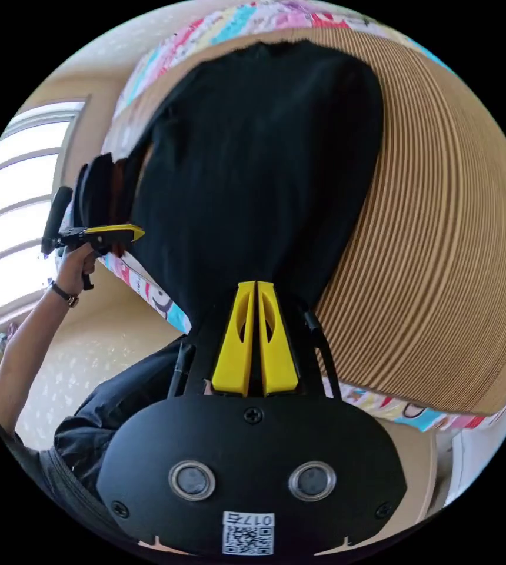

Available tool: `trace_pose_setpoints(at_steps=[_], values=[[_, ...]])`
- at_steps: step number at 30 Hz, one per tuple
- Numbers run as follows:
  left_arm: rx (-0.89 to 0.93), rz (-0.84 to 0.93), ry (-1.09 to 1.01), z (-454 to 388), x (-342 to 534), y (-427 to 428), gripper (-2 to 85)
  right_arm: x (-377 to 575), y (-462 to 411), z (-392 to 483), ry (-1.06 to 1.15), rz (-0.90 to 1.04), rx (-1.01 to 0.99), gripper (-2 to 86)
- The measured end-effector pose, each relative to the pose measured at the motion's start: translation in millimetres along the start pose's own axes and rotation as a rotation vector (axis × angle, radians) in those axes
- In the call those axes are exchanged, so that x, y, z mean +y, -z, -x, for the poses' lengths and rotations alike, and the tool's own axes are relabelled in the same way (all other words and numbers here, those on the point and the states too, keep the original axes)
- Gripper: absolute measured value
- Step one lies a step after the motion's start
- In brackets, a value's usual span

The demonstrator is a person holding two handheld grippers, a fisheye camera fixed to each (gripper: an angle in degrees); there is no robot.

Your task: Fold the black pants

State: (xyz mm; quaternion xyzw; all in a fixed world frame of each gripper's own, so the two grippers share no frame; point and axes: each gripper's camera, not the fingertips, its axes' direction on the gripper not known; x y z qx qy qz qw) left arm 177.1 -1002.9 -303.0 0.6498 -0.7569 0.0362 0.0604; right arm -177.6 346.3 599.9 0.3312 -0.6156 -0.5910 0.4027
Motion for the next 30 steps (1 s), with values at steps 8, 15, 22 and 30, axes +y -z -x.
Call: trace_pose_setpoints(at_steps=[8, 15, 22, 30], values=[[0.011, 0.0, 0.119, 58.1, 84.3, 23.6, 4.4, 95.0, -58.5, -29.8, 0.017, 0.011, 0.154, 5.4], [-0.109, 0.044, 0.049, 57.6, 131.8, 80.4, 4.3, 80.5, -40.9, -84.0, 0.128, 0.509, 0.16, 1.4], [-0.004, 0.076, 0.087, 98.2, 171.9, 137.2, 5.0, 104.4, 183.1, -189.5, -0.277, 0.05, 0.338, 1.3], [0.152, 0.12, 0.084, 157.2, 225.5, 208.1, 6.4, 236.0, 261.2, -188.8, -0.622, -0.499, 0.187, 1.3]])
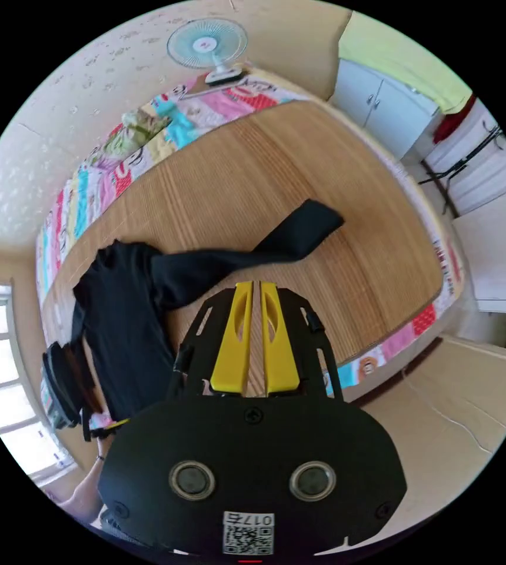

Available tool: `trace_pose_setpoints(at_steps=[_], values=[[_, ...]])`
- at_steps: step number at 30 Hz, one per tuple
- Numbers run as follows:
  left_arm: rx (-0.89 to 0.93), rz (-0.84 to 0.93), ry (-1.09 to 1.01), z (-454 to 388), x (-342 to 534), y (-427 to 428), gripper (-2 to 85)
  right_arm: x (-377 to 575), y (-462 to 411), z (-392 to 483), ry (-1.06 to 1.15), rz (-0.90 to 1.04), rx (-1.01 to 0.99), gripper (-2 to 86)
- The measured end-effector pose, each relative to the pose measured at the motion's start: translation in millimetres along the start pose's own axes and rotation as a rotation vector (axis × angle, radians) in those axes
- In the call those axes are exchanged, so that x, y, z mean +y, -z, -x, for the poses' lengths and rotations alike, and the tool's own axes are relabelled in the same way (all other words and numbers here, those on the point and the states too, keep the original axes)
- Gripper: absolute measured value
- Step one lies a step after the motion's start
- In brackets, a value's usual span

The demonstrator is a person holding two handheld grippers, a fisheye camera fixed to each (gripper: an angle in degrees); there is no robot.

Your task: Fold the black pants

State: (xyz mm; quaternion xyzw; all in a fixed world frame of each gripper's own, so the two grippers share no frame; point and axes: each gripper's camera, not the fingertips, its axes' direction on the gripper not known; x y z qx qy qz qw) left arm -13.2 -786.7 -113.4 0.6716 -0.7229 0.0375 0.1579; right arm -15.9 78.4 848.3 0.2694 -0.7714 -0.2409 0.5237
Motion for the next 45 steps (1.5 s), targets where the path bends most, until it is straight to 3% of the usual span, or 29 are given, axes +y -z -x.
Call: trace_pose_setpoints(at_steps=[3, 8, 11, 13, 14, 17, 23, 25, 30, 33, 41, 45], values=[[0.024, -0.094, -0.01, 23.4, 18.6, 47.5, 7.4, 55.8, -53.4, 39.1, 0.107, 0.192, -0.179, 0.7], [0.01, -0.273, 0.065, 80.1, 38.1, 127.6, 7.2, 166.7, -113.1, 128.2, 0.244, 0.466, -0.279, 0.5], [0.08, -0.268, 0.051, 113.8, 43.1, 142.1, 6.5, 229.2, -118.3, 176.7, 0.408, 0.579, -0.345, 0.5], [0.095, -0.158, 0.064, 128.8, 46.1, 128.2, 4.5, 264.2, -121.8, 194.4, 0.516, 0.665, -0.226, 0.4], [0.114, -0.16, 0.053, 133.3, 57.3, 125.2, 4.2, 288.7, -125.9, 200.9, 0.616, 0.73, -0.074, 0.4], [0.186, -0.134, 0.054, 140.6, 90.4, 115.3, 3.6, 317.6, -95.6, 196.7, 0.751, 0.689, 0.05, 0.3], [0.276, 0.007, 0.028, 140.0, 138.9, 95.1, 5.2, 315.3, -45.8, 148.7, 0.516, 0.825, 0.169, 0.3], [0.336, -0.07, 0.059, 149.8, 145.4, 115.0, 6.5, 309.9, -20.9, 132.4, 0.387, 0.827, 0.094, 0.4], [0.638, -0.498, 0.214, 218.5, 130.0, 219.4, 9.4, 316.7, 73.7, 70.6, 0.055, 0.716, -0.146, 0.4], [0.732, -0.625, 0.292, 252.4, 96.4, 264.6, 11.5, 334.6, 131.4, 30.3, -0.097, 0.651, -0.231, 0.4], [0.653, -0.665, 0.341, 259.6, 12.2, 300.2, 13.4, 413.6, 267.9, -63.4, -0.466, 0.556, -0.263, 0.4], [0.639, -0.725, 0.452, 265.8, 5.7, 286.8, 8.2, 459.6, 333.7, -85.2, -0.592, 0.544, -0.237, 0.4]])
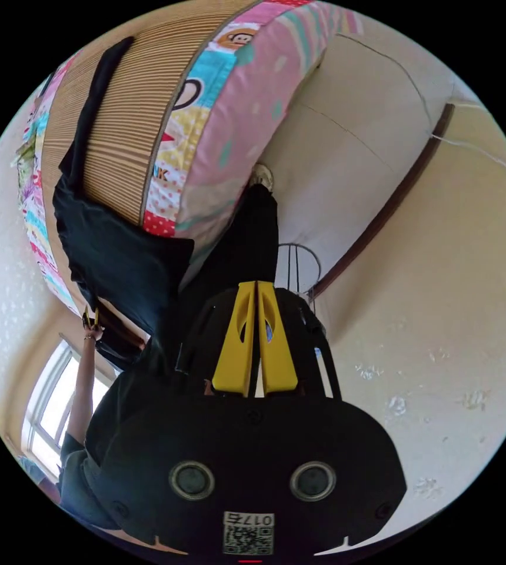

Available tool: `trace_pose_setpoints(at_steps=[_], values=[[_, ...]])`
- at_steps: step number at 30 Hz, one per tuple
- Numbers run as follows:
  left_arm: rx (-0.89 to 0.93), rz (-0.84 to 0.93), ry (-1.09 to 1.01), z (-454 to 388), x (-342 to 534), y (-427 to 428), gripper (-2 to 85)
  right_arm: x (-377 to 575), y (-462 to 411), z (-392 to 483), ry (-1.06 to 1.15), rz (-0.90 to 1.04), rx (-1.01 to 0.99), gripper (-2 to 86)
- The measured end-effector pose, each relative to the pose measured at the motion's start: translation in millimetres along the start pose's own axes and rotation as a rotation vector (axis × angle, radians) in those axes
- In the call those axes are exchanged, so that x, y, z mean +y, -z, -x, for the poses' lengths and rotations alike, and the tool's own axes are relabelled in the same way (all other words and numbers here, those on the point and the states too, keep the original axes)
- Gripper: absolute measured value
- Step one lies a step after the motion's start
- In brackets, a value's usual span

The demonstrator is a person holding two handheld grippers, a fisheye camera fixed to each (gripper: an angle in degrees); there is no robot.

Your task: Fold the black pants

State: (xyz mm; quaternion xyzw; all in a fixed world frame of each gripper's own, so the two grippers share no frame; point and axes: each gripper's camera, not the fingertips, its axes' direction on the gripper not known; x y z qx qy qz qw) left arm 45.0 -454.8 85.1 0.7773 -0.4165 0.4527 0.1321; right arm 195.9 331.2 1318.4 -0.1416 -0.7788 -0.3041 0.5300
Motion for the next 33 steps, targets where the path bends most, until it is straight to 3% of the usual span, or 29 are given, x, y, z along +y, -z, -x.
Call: trace_pose_setpoints(at_steps=[4, 7, 9, 12, 15, 18, 20, 23, 28, 31, 33], values=[[-0.062, -0.216, -0.029, -23.5, 25.6, 21.7, 3.3, 39.5, 23.2, -18.6, -0.059, 0.017, 0.012, 0.4], [-0.145, -0.244, -0.328, -100.1, 58.9, 31.8, 3.1, 62.5, 34.6, -23.8, -0.098, 0.042, -0.004, 0.4], [-0.244, -0.271, -0.744, -188.0, 127.3, 19.5, 3.2, 71.9, 42.9, -19.0, -0.122, 0.053, -0.035, 0.4], [-0.335, -0.157, -1.178, -260.6, 230.7, -55.5, 3.5, 65.8, 53.5, -1.7, -0.129, 0.068, -0.101, 0.4], [-0.397, 0.115, -1.365, -265.0, 299.1, -165.8, 4.2, 44.0, 66.9, 32.0, -0.078, 0.091, -0.174, 0.4], [-0.477, 0.354, -1.211, -219.6, 304.5, -259.9, 6.3, 22.6, 89.7, 80.9, 0.03, 0.092, -0.217, 0.3], [-0.458, 0.409, -1.072, -191.6, 291.3, -280.5, 6.9, 13.3, 104.6, 111.4, 0.125, 0.098, -0.222, 0.4], [-0.405, 0.315, -0.948, -158.1, 268.4, -266.1, 7.6, 8.7, 124.9, 149.9, 0.267, 0.132, -0.187, 0.4], [-0.535, 0.083, -0.775, -106.9, 205.7, -231.2, 12.1, 20.1, 145.1, 152.9, 0.288, 0.147, -0.21, 0.4], [-0.559, 0.134, -0.637, -60.6, 153.2, -245.5, 12.4, 32.3, 152.5, 131.4, 0.224, 0.119, -0.354, 0.4], [-0.579, 0.328, -0.671, -27.4, 127.6, -282.3, 6.7, 42.2, 155.1, 112.1, 0.161, 0.11, -0.451, 0.3]])
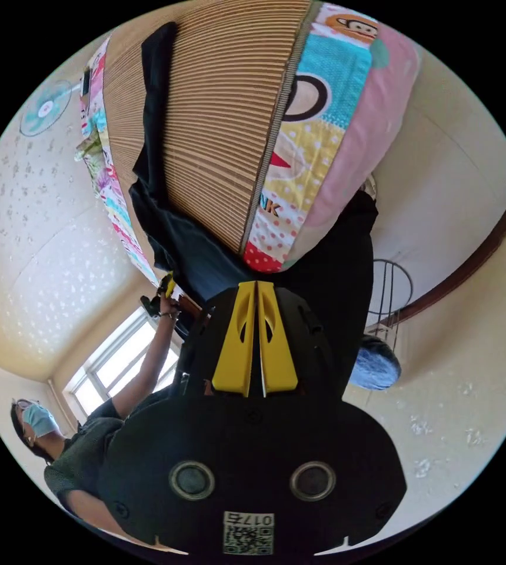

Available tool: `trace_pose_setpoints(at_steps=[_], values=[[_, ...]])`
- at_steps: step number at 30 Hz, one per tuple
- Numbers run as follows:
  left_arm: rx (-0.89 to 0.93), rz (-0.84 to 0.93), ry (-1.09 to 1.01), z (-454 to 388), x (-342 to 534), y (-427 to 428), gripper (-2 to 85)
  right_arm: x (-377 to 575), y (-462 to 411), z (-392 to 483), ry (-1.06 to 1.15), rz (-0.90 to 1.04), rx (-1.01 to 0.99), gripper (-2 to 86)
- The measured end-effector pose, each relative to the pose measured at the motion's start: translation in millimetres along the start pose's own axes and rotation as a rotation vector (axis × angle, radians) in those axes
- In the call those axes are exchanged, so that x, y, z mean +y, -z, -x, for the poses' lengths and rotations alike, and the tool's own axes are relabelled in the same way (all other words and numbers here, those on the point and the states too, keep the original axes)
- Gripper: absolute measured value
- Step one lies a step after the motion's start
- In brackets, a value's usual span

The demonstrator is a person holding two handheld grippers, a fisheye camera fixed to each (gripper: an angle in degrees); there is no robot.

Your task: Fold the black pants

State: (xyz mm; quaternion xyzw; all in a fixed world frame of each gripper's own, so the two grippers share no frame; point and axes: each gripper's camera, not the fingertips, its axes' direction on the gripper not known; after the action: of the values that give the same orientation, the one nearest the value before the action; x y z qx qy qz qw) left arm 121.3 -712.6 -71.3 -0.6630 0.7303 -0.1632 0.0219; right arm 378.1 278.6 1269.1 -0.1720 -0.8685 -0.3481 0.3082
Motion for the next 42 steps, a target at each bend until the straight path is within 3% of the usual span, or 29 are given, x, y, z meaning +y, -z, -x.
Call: trace_pose_setpoints(at_steps=[4, 6, 7, 9, 12, 14, 16, 18, 21, 26, 28, 30, 32, 35, 38, 42], values=[[0.027, -0.013, -0.046, 39.4, -10.5, 3.5, 3.6, 17.4, 17.2, -15.8, -0.068, -0.043, -0.074, 0.3], [0.079, -0.197, 0.114, 91.5, 10.3, 26.8, 3.7, 26.3, 28.0, -22.9, -0.096, -0.07, -0.105, 0.3], [0.121, -0.22, 0.175, 108.6, 17.1, 25.4, 3.7, 28.0, 30.0, -24.7, -0.105, -0.076, -0.11, 0.4], [0.233, -0.261, 0.49, 174.0, 51.3, 8.0, 4.1, 32.9, 34.8, -31.6, -0.141, -0.088, -0.128, 0.3], [0.324, -0.42, 0.712, 213.0, 97.7, 1.7, 8.0, 34.6, 36.0, -36.9, -0.174, -0.108, -0.184, 0.4], [0.352, -0.433, 0.601, 199.4, 93.1, -1.9, 8.3, 33.8, 34.3, -37.8, -0.185, -0.122, -0.232, 0.4], [0.333, -0.358, 0.358, 157.2, 66.6, -9.0, 8.3, 31.5, 30.5, -37.8, -0.194, -0.128, -0.276, 0.4], [0.337, -0.277, -0.021, 79.0, 29.5, -25.0, 8.4, 26.1, 24.7, -36.7, -0.205, -0.126, -0.329, 0.4], [0.406, -0.155, -0.292, 2.7, -16.7, -64.5, 8.6, 17.2, 21.5, -32.2, -0.186, -0.13, -0.39, 0.3], [0.224, -0.15, -0.393, -40.4, -79.8, -123.5, 10.6, 4.0, 22.6, -26.4, -0.114, -0.106, -0.437, 0.2], [0.184, -0.058, -0.448, -47.2, -96.6, -160.0, 10.8, 2.4, 25.2, -29.7, -0.1, -0.1, -0.435, 0.2], [0.07, 0.07, -0.522, -48.3, -102.6, -206.2, 6.9, 2.0, 29.2, -41.8, -0.111, -0.109, -0.444, 0.3], [-0.021, 0.009, -0.554, -38.2, -96.8, -206.4, 4.6, 1.2, 31.8, -53.9, -0.126, -0.116, -0.455, 0.3], [0.08, 0.052, -0.49, -13.8, -101.9, -193.8, 0.9, -4.2, 36.6, -70.6, -0.124, -0.144, -0.482, 0.4], [0.195, -0.155, -0.497, -4.1, -72.9, -142.2, 1.4, -19.1, 37.0, -77.5, -0.069, -0.18, -0.585, 0.5], [0.338, -0.018, -0.588, -8.9, -41.1, -159.7, 8.9, -63.1, 33.7, -73.2, -0.027, -0.24, -0.678, 1.1]])
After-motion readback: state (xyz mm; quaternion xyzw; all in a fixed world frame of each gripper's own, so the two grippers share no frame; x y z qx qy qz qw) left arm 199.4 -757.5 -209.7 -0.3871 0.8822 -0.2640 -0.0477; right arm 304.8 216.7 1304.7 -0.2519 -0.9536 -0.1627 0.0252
